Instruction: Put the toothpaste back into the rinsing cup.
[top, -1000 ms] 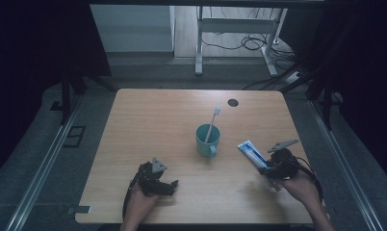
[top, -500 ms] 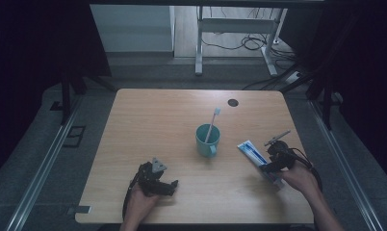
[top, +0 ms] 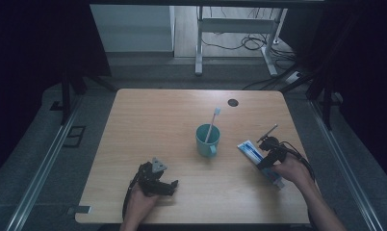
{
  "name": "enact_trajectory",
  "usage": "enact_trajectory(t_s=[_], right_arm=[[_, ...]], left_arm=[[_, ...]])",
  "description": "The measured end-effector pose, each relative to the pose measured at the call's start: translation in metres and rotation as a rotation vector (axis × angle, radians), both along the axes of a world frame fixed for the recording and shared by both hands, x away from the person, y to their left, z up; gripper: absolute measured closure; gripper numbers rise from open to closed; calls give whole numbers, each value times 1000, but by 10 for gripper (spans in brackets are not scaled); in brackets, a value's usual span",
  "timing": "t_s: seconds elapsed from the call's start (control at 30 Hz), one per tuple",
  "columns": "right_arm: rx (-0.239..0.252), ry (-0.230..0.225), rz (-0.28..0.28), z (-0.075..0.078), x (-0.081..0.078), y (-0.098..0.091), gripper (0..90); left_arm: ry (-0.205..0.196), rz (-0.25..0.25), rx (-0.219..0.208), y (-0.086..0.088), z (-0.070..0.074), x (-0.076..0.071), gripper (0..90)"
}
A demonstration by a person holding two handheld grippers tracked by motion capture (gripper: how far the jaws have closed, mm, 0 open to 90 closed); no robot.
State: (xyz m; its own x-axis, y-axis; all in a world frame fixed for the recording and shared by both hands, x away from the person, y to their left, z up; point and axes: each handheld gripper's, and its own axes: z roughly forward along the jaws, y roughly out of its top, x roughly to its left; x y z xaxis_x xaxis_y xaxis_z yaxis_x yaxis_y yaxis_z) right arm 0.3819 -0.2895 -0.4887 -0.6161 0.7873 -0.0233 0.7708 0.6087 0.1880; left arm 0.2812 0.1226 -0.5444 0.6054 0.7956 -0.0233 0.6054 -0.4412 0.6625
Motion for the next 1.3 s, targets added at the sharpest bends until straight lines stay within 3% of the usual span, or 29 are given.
enact_trajectory(t_s=[0.23, 0.43, 0.57, 0.83, 1.03, 1.3], right_arm=[[-33, 58, -14, -6, 9, 8, 391], [-94, 95, -11, -11, 15, 12, 408], [-82, 117, -13, -11, 18, 13, 472], [-91, 119, -8, -10, 16, 15, 541], [-109, 103, 9, -4, 13, 16, 665], [-99, 91, 11, -1, 9, 14, 707]], left_arm=[[1, -1, 0, 0, 0, 0, 15], [0, -1, 1, 0, 0, 0, 15], [0, -2, 1, 0, 0, 0, 15], [1, -2, 0, 0, 0, 0, 15], [1, -4, 3, 0, 0, 0, 15], [0, -2, -1, 0, 0, 0, 16]])
